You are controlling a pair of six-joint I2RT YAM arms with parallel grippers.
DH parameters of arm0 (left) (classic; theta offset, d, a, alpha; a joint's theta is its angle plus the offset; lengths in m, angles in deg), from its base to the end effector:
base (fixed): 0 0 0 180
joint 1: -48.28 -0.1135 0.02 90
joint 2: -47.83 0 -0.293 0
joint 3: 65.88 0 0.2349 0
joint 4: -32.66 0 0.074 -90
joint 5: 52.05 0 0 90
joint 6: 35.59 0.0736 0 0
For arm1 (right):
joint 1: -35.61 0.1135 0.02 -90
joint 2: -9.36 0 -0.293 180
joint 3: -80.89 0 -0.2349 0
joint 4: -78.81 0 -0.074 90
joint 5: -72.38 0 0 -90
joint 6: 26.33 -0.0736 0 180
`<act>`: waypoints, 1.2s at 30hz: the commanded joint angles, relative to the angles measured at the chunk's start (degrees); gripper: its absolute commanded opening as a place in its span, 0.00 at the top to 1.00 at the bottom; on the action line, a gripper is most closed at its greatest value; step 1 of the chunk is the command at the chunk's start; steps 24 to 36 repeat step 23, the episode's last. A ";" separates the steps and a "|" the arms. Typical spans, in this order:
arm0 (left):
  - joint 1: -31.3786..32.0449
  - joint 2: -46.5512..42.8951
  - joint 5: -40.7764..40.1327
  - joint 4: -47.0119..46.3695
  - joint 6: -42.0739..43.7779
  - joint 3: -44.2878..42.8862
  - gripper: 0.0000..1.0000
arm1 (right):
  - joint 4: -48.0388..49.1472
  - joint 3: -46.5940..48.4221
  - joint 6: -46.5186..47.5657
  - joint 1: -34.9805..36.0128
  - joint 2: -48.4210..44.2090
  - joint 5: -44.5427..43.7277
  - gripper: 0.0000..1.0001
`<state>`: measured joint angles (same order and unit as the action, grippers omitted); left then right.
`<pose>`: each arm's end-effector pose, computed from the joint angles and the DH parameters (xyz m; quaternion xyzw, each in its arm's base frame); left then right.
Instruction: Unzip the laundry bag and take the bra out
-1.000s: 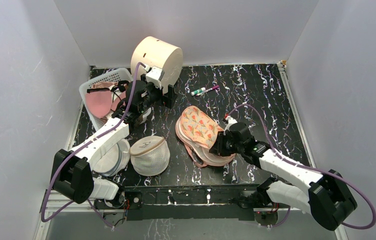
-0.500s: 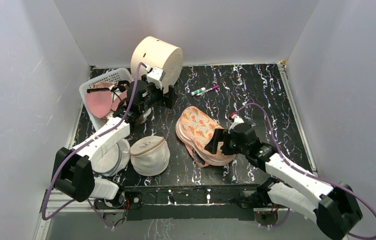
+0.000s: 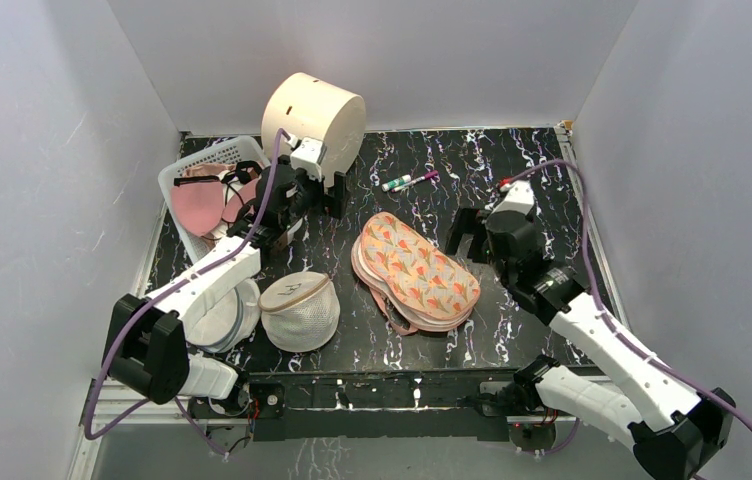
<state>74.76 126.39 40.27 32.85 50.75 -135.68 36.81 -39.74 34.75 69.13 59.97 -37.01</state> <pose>0.3028 -0.1542 0.3420 0.1632 0.7423 -0.1838 0.6233 0.1687 0.0824 0.2971 0.0452 0.8698 0.1161 0.4775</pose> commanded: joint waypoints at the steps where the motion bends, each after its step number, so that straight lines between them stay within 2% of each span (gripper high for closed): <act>1: -0.97 -3.42 -5.47 3.08 -1.51 -1.38 0.02 | -3.05 10.90 6.03 -0.45 -0.12 -12.14 0.02; 7: -2.36 -14.14 -10.40 16.11 -4.54 -6.21 0.02 | -5.63 20.42 8.27 -0.38 0.16 -14.60 0.02; 11: -2.45 -24.80 -12.80 20.48 -1.63 -6.68 0.02 | -6.05 24.00 10.80 -0.43 -0.46 -13.55 0.02; 14: -2.49 -29.18 -15.56 24.18 0.36 -7.86 0.02 | -5.11 25.43 12.98 -0.39 -1.19 -11.89 0.02; 18: -2.49 -31.52 -16.73 27.33 0.37 -9.80 0.02 | -3.22 25.39 14.72 -0.39 -2.13 -10.96 0.02; 36: -2.49 -32.31 -16.21 27.12 -0.35 -11.19 0.02 | -0.82 23.09 14.63 -0.41 -3.27 -9.32 0.02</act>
